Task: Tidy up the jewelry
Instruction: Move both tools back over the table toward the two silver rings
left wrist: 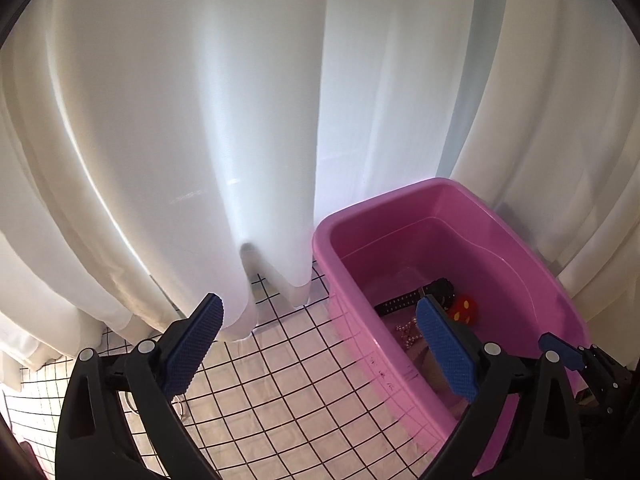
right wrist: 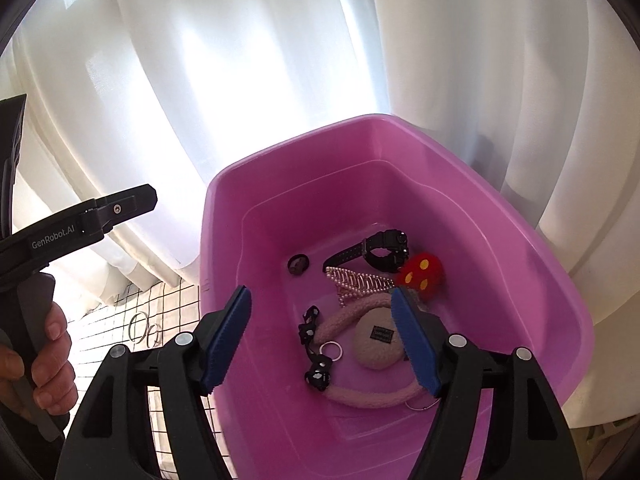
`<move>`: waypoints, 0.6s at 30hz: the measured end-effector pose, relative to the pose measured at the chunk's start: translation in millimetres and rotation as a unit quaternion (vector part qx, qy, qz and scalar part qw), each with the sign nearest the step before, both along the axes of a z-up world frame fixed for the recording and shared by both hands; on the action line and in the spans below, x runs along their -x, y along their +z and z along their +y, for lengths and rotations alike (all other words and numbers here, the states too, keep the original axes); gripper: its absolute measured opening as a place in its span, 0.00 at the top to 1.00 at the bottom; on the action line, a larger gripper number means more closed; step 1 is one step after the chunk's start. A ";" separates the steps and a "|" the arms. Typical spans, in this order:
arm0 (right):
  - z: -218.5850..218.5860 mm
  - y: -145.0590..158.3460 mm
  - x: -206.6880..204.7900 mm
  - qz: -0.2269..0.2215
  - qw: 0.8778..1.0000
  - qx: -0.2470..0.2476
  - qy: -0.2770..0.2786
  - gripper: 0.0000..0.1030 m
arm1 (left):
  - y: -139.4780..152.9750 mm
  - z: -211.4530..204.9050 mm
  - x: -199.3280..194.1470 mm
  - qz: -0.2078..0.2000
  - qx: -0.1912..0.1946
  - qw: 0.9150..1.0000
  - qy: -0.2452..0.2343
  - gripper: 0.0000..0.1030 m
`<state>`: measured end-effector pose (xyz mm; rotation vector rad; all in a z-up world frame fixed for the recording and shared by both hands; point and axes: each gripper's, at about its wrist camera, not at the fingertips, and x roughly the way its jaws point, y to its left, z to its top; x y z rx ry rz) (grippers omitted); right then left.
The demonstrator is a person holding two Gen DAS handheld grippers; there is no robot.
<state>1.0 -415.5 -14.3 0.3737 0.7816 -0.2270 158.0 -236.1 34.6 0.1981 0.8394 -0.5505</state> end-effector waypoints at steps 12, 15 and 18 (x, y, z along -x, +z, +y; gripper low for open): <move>98.0 13.6 -2.0 -0.028 0.998 0.012 0.056 0.30 | -7.5 133.4 19.1 -0.023 0.000 0.998 0.054 0.07; 125.1 13.0 -5.8 -0.030 0.997 0.015 0.071 0.30 | -16.1 171.7 19.2 -0.017 0.000 0.997 0.073 0.06; 148.7 7.6 -9.7 -0.028 0.996 0.011 0.083 0.30 | -28.1 203.2 17.2 -0.005 -0.003 0.996 0.091 0.06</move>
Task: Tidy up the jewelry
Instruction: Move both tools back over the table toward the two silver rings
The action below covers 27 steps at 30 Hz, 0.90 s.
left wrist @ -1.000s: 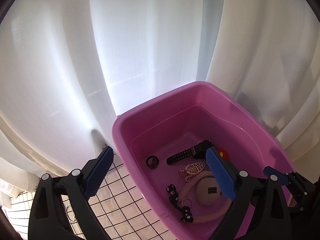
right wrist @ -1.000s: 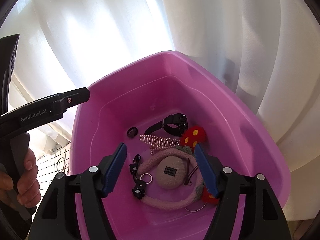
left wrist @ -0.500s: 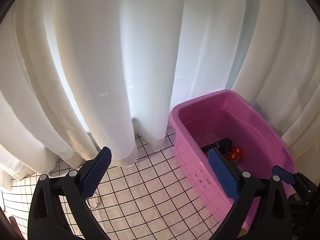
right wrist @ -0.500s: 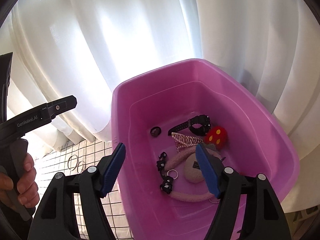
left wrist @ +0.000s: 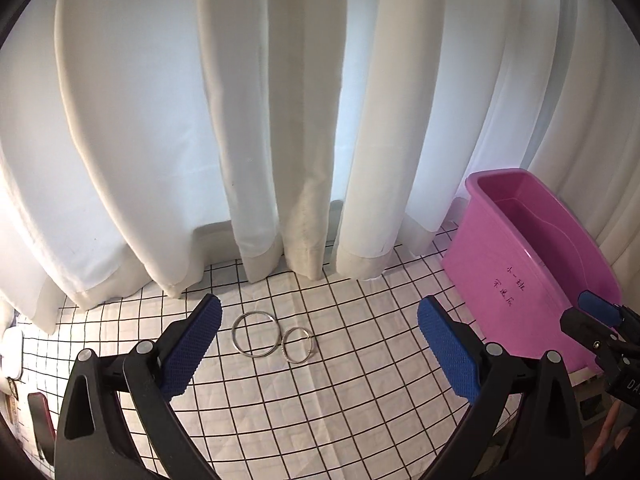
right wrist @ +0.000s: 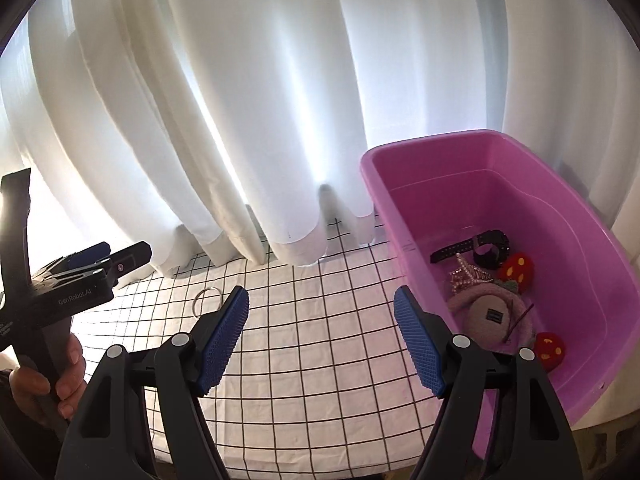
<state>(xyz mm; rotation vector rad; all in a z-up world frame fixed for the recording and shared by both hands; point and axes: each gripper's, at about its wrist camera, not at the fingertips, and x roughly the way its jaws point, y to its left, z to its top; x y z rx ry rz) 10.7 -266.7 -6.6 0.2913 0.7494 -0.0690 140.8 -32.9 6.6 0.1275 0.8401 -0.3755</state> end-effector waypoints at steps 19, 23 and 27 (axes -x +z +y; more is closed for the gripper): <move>120.3 -70.1 -27.5 0.053 0.997 -0.003 0.048 0.30 | -71.6 124.2 -1.7 0.053 -0.009 0.998 0.034 0.06; 129.7 -90.3 -35.7 0.067 0.996 -0.002 0.055 0.30 | -89.5 132.2 -7.6 0.063 -0.014 0.997 0.037 0.06; 135.9 -108.5 -48.4 0.071 0.995 0.005 0.064 0.30 | -106.9 134.5 -12.9 0.067 -0.011 0.997 0.042 0.06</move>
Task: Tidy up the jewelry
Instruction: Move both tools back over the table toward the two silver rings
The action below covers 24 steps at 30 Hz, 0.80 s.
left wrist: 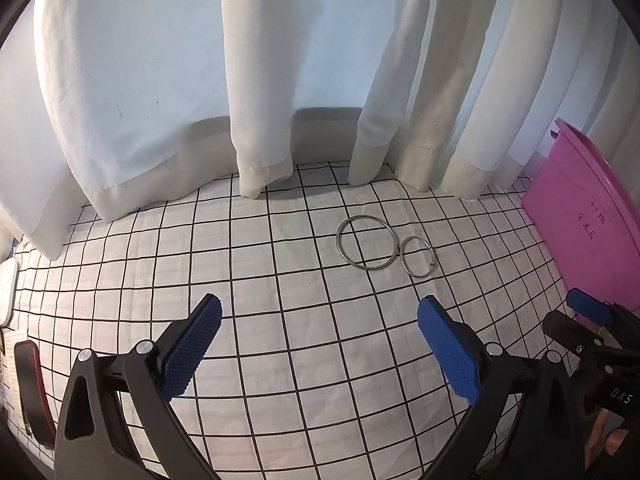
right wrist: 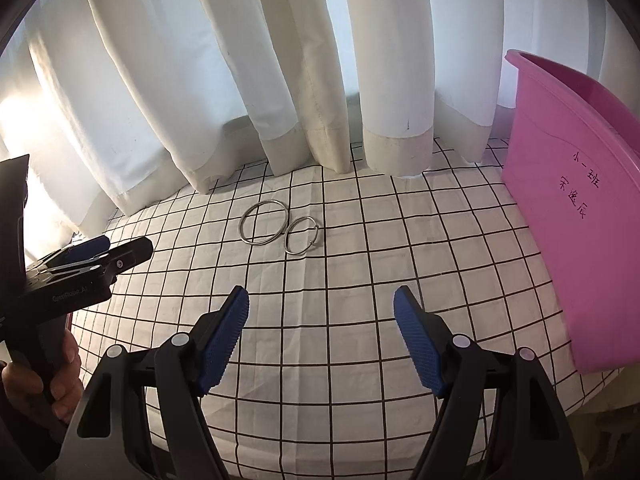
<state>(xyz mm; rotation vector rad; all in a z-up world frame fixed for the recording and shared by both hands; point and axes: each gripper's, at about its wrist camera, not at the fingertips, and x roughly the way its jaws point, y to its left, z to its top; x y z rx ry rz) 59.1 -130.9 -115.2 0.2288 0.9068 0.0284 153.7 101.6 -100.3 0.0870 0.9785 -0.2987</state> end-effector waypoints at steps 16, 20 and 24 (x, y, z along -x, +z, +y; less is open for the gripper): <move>3.2 -79.7 -67.7 0.002 1.000 -0.011 0.024 0.30 | -64.4 -29.2 -37.7 -0.022 -0.005 1.000 -0.011 0.06; 3.1 -90.1 -75.8 0.000 1.000 -0.012 0.024 0.30 | -76.6 -34.2 -41.7 -0.024 -0.010 0.999 -0.023 0.06; 2.2 -95.6 -83.5 0.000 1.000 -0.013 0.021 0.30 | -85.5 -34.8 -47.3 -0.020 -0.013 0.999 -0.027 0.06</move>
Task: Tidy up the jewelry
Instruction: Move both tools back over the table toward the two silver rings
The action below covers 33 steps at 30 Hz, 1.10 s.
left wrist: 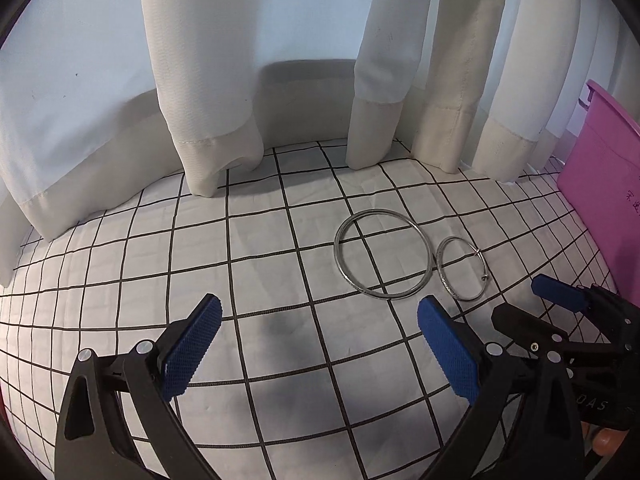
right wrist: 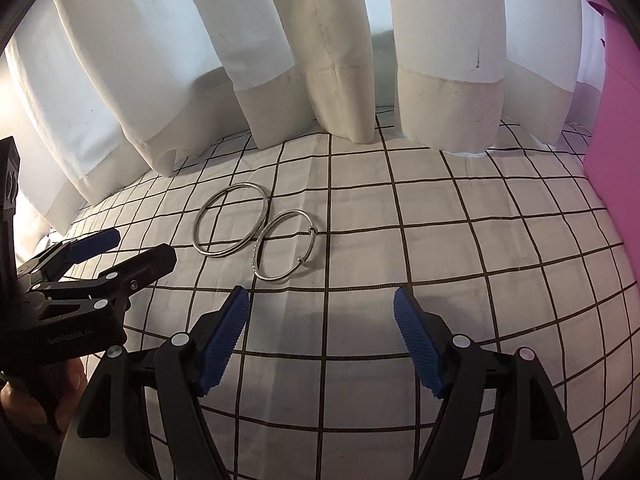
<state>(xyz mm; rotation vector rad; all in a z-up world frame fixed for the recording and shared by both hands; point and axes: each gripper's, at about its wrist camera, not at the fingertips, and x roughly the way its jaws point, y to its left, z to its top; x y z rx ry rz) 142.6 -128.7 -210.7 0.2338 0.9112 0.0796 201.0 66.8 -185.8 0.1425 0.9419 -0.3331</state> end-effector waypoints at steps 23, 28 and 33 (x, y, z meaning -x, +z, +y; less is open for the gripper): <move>39.6 -9.0 -45.3 -0.003 0.993 0.107 0.041 0.26 | 3.9 24.9 -10.0 -0.015 0.019 0.999 0.028 0.06; 32.0 -11.4 -54.1 -0.001 0.994 0.110 0.023 0.26 | 3.9 22.0 -9.7 -0.009 0.025 0.999 0.027 0.06; 17.3 -12.0 -59.3 0.000 0.994 0.108 0.009 0.26 | 2.4 2.9 -7.5 -0.006 0.033 0.999 0.017 0.06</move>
